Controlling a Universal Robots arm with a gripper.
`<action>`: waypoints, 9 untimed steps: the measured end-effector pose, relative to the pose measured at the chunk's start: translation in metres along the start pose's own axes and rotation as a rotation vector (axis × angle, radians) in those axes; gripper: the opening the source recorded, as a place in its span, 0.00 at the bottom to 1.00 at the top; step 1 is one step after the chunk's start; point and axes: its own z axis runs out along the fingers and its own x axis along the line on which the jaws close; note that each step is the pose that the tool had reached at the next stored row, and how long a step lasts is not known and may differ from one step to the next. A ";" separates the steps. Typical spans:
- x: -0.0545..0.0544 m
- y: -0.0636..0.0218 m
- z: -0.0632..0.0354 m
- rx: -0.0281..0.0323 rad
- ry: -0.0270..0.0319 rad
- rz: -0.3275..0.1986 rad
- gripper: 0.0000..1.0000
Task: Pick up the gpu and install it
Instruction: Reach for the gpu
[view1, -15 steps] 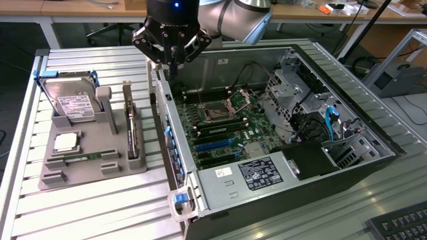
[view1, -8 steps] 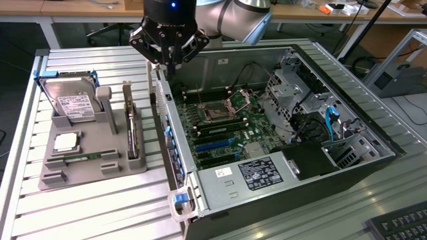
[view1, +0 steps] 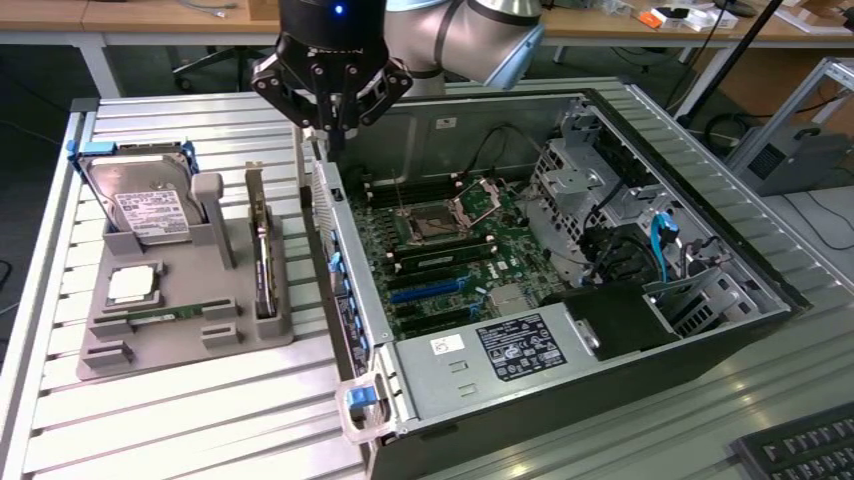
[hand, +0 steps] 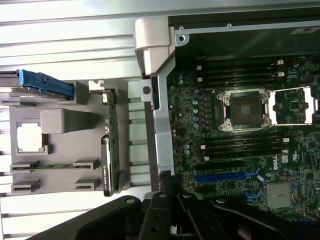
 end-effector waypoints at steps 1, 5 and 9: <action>0.001 -0.0001 0.0000 -0.0001 -0.0001 0.000 0.11; 0.003 -0.0003 -0.0001 0.0000 -0.0001 0.000 0.11; 0.006 -0.0004 -0.0002 0.0000 0.0000 0.000 0.11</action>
